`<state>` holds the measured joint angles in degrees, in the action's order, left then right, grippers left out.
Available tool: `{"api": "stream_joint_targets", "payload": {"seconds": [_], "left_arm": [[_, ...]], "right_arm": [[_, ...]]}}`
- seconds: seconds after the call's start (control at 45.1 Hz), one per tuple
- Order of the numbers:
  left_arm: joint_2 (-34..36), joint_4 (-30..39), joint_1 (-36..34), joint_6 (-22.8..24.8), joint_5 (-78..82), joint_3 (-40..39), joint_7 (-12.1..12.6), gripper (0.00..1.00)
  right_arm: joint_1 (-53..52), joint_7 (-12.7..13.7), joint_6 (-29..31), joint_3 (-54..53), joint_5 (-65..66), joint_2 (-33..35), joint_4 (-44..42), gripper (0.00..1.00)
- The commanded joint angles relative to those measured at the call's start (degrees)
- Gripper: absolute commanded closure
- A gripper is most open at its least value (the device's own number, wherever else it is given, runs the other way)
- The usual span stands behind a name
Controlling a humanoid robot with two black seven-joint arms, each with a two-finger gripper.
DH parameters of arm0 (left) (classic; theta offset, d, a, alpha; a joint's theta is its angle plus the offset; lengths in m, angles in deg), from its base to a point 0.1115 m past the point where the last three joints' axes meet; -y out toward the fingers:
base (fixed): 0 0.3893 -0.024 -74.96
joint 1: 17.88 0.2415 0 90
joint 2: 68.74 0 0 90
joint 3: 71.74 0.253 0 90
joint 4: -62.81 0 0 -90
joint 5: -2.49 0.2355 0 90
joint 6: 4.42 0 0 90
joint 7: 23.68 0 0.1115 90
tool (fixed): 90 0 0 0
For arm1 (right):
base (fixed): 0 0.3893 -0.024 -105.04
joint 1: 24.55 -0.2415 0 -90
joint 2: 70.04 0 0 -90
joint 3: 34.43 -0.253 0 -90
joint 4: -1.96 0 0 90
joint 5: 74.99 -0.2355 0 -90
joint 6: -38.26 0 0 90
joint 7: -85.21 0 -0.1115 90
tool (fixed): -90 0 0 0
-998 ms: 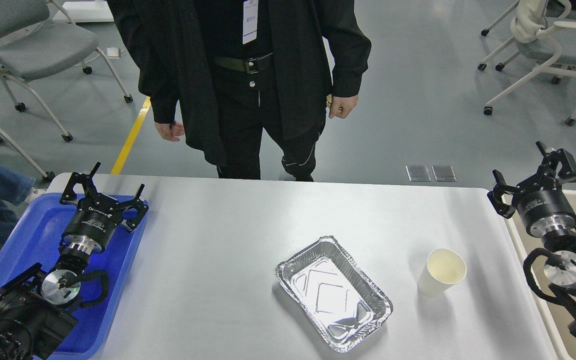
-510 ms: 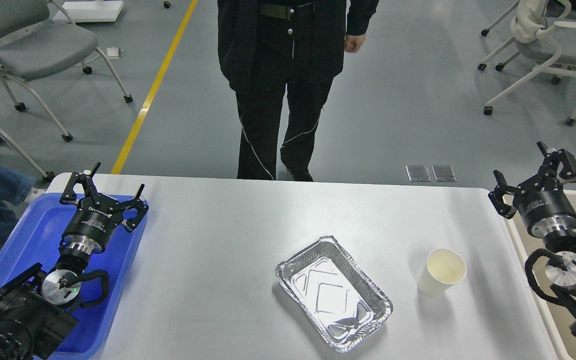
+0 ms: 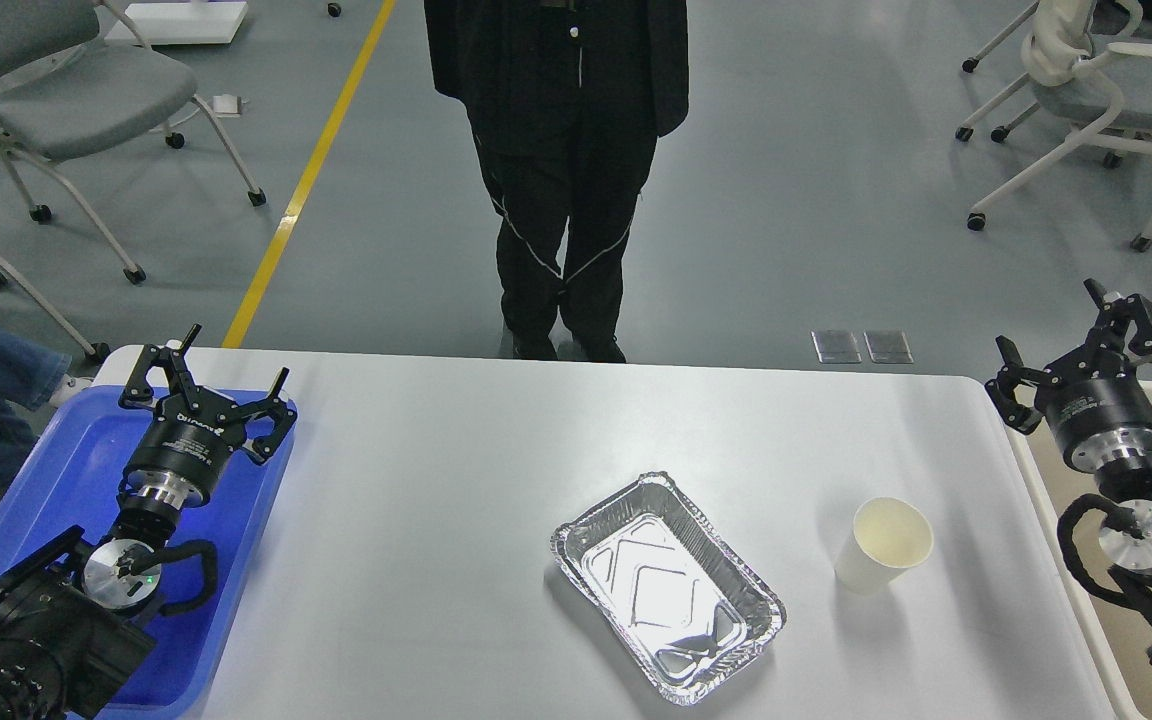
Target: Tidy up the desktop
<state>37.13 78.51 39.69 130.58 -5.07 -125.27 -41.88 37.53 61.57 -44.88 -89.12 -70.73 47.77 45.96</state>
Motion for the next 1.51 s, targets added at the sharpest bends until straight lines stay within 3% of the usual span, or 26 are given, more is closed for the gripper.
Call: {"api": "stream_joint_targets", "payload": {"seconds": [0.0,0.288,0.754,0.976,1.486], "left_arm": [[0.04,-0.05,0.0,0.0,0.0,0.0,0.0,0.0],[-0.05,0.03,0.0,0.0,0.0,0.0,0.0,0.0],[-0.05,0.03,0.0,0.0,0.0,0.0,0.0,0.0],[0.04,-0.05,0.0,0.0,0.0,0.0,0.0,0.0],[-0.05,-0.05,0.0,0.0,0.0,0.0,0.0,0.0]], "right_arm": [[-0.03,0.0,0.0,-0.07,0.05,0.75,-0.75,0.0],[-0.11,0.0,-0.17,-0.5,-0.04,1.19,-0.84,0.0],[-3.63,0.08,-0.7,1.25,0.92,7.96,0.04,0.0],[-11.8,0.08,-0.96,18.28,10.41,12.7,-0.4,0.0],[-35.52,0.08,-0.96,59.59,17.79,21.67,0.56,0.0]]}}
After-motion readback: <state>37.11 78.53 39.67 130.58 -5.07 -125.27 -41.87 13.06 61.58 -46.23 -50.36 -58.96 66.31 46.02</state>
